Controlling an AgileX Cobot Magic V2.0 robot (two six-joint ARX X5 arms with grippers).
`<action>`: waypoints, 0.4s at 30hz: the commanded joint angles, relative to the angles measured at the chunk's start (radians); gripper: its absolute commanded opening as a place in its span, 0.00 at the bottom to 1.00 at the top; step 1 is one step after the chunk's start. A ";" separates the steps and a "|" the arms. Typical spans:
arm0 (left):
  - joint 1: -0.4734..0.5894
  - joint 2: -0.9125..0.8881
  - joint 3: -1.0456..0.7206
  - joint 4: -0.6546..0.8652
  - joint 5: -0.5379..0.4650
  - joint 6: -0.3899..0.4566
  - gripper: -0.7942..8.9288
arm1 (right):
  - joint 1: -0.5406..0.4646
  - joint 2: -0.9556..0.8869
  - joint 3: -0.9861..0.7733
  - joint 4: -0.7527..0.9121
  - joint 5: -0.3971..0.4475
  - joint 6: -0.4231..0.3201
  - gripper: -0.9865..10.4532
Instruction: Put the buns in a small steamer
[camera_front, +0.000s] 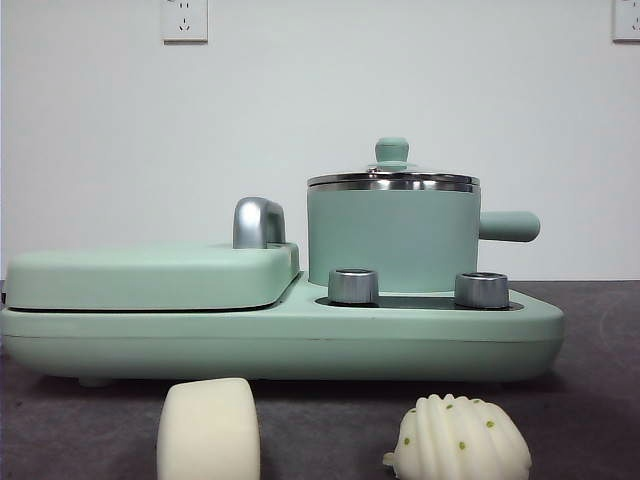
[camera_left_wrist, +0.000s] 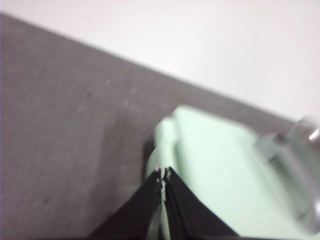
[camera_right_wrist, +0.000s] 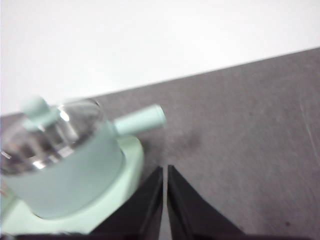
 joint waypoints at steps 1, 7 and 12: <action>-0.012 0.062 0.087 -0.012 0.004 -0.035 0.10 | 0.003 0.044 0.104 -0.021 -0.051 0.035 0.10; -0.023 0.244 0.275 -0.074 0.063 -0.012 0.10 | 0.003 0.175 0.341 -0.195 -0.160 0.028 0.10; -0.023 0.433 0.444 -0.122 0.178 0.052 0.10 | 0.003 0.301 0.522 -0.359 -0.264 -0.069 0.10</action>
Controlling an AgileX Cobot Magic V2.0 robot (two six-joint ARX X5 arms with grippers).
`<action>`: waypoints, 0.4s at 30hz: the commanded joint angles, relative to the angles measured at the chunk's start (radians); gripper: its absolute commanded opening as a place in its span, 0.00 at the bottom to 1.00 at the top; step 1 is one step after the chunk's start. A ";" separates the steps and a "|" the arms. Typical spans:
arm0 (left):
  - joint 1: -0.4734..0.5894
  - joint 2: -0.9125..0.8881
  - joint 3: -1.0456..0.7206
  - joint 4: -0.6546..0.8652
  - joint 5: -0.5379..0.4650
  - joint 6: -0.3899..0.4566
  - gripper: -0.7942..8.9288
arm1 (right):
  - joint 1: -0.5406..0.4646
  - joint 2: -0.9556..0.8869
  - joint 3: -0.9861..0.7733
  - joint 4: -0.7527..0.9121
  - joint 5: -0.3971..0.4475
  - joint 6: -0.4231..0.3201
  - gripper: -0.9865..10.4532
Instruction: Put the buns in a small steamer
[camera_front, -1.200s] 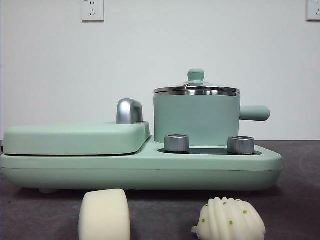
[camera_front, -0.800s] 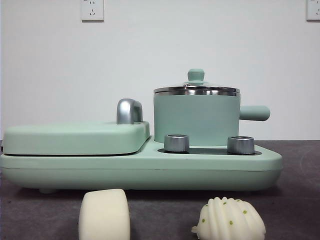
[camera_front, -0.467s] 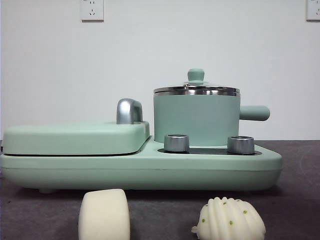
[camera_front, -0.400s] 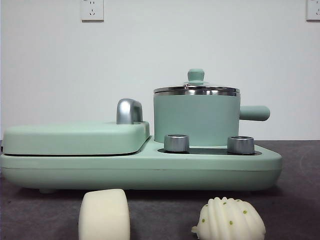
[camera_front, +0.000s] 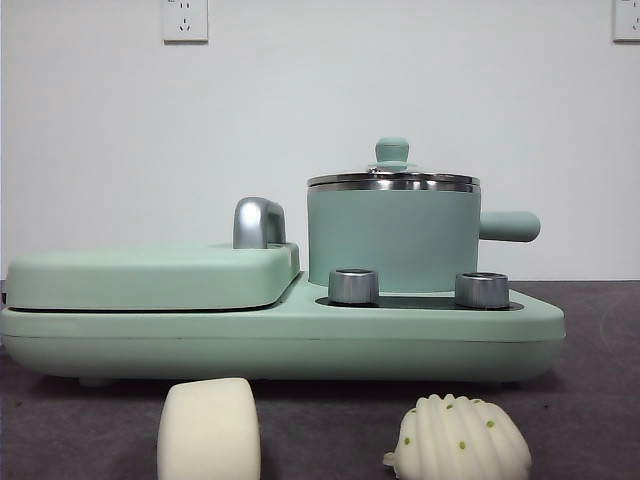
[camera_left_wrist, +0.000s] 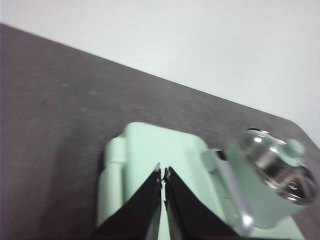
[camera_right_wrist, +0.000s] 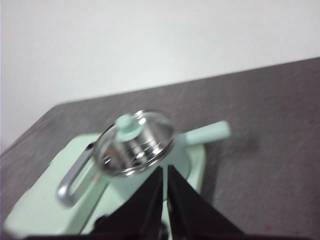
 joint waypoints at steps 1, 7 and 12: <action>-0.003 0.104 0.100 -0.039 0.075 0.060 0.10 | 0.003 0.067 0.098 -0.085 -0.058 -0.090 0.10; -0.011 0.291 0.278 -0.174 0.294 0.167 0.10 | 0.003 0.181 0.233 -0.262 -0.196 -0.232 0.10; -0.062 0.393 0.406 -0.281 0.383 0.231 0.10 | 0.003 0.200 0.244 -0.274 -0.332 -0.290 0.10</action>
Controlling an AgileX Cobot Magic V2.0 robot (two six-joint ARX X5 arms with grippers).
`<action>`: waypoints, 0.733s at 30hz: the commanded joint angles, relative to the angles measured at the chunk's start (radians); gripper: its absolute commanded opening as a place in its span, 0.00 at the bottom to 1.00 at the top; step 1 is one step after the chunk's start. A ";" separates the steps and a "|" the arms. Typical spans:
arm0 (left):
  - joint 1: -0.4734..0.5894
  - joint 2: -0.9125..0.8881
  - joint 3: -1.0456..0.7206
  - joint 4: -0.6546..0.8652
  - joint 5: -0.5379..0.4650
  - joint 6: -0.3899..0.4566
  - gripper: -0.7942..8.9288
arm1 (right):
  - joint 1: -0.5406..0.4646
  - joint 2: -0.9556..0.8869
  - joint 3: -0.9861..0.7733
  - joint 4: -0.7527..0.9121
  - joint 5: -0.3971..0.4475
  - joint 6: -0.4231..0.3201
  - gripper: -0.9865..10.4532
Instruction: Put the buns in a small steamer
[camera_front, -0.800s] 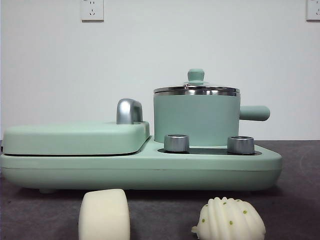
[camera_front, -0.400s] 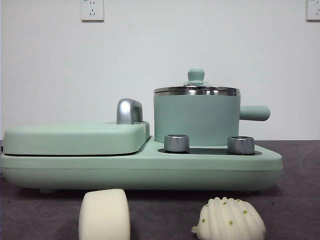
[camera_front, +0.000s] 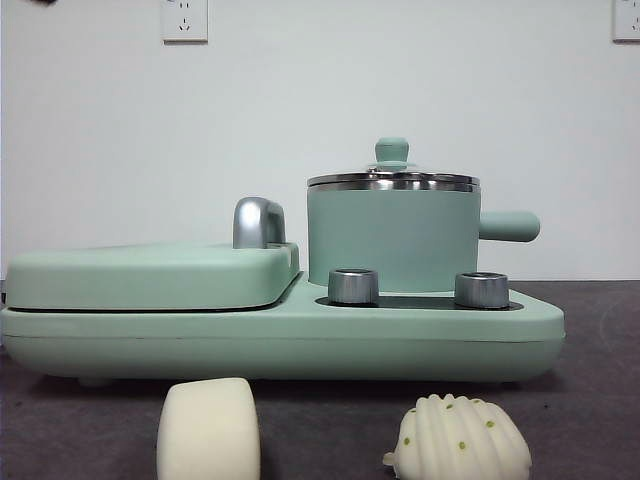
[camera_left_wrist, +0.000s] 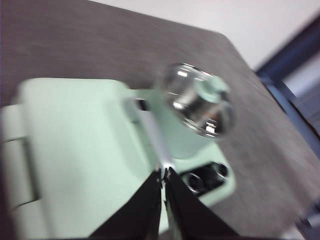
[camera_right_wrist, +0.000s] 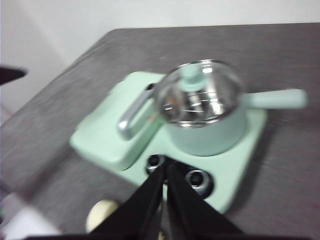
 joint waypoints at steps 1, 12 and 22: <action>-0.031 0.047 0.084 -0.040 0.038 0.083 0.10 | 0.003 0.004 0.019 0.006 -0.054 -0.064 0.10; -0.090 0.087 0.120 -0.016 0.037 0.104 0.24 | 0.002 0.003 0.019 0.005 -0.037 -0.063 0.29; -0.090 0.088 0.120 -0.014 0.037 0.065 0.56 | 0.002 0.003 0.019 0.007 -0.023 -0.056 0.49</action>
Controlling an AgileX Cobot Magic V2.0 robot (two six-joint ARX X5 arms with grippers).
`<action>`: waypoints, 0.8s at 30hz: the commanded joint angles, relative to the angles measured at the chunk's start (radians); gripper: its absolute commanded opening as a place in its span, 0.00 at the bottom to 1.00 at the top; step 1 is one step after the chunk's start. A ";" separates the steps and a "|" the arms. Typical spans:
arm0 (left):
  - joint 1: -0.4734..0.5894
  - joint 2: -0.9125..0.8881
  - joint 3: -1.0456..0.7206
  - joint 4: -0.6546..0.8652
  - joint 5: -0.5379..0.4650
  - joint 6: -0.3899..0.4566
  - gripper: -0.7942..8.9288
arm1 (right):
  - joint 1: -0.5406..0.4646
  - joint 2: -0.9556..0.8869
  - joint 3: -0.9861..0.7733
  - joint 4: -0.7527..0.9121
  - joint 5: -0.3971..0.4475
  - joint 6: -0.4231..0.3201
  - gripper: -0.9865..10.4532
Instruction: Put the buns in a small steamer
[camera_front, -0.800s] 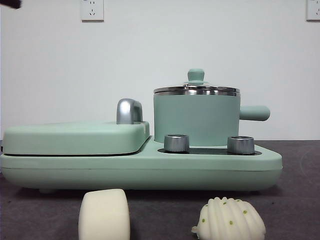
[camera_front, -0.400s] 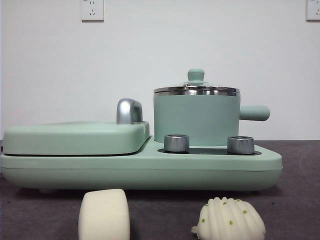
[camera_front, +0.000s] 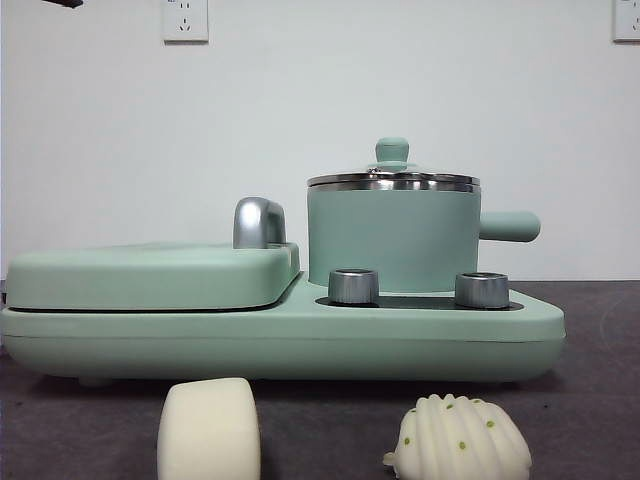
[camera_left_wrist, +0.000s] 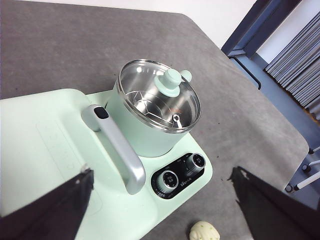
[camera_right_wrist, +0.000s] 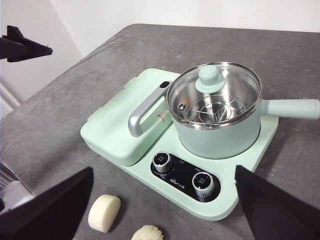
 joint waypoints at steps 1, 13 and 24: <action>-0.003 0.011 0.019 0.015 0.004 -0.018 0.56 | 0.003 0.003 0.019 0.009 -0.002 0.004 0.49; -0.047 0.308 0.301 -0.135 0.003 0.025 0.56 | 0.003 0.004 0.019 0.008 0.001 0.048 0.49; -0.164 0.713 0.803 -0.495 -0.190 0.179 0.56 | 0.003 0.004 0.019 0.008 -0.003 0.080 0.49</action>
